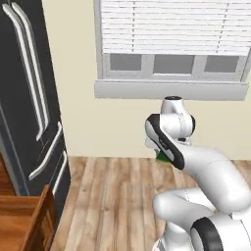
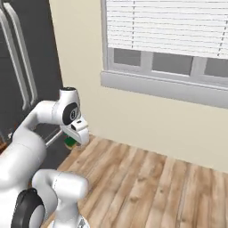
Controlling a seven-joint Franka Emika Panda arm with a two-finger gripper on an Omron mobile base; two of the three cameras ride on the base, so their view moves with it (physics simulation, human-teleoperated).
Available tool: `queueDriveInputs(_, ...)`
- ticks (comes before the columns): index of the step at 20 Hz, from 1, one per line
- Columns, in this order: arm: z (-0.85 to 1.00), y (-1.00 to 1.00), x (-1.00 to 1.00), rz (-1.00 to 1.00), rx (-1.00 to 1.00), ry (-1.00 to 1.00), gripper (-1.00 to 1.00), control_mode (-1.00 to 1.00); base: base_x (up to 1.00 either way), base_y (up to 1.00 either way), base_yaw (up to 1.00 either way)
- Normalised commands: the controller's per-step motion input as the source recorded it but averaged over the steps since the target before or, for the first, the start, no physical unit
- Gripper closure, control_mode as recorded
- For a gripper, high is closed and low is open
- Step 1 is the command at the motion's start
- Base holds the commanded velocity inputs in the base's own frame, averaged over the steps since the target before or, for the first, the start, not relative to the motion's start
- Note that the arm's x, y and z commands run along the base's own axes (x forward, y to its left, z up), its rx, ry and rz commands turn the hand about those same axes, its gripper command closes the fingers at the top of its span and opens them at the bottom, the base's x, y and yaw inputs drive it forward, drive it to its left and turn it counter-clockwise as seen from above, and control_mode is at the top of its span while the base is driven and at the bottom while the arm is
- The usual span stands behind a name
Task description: Restock the sink supplies by placing the sponge and soap dispenser on the counter and next to the sink. Make sure the soap dispenser is upright.
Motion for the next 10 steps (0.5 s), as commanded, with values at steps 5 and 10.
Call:
queueDriveInputs(5,0.00,0.00,0.00,0.00,0.00,0.00,1.00,1.00,0.00,0.00,-1.00)
queueDriveInputs(10,0.00,0.00,0.00,0.00,0.00,0.00,1.00,1.00,0.00,-0.01,-0.94)
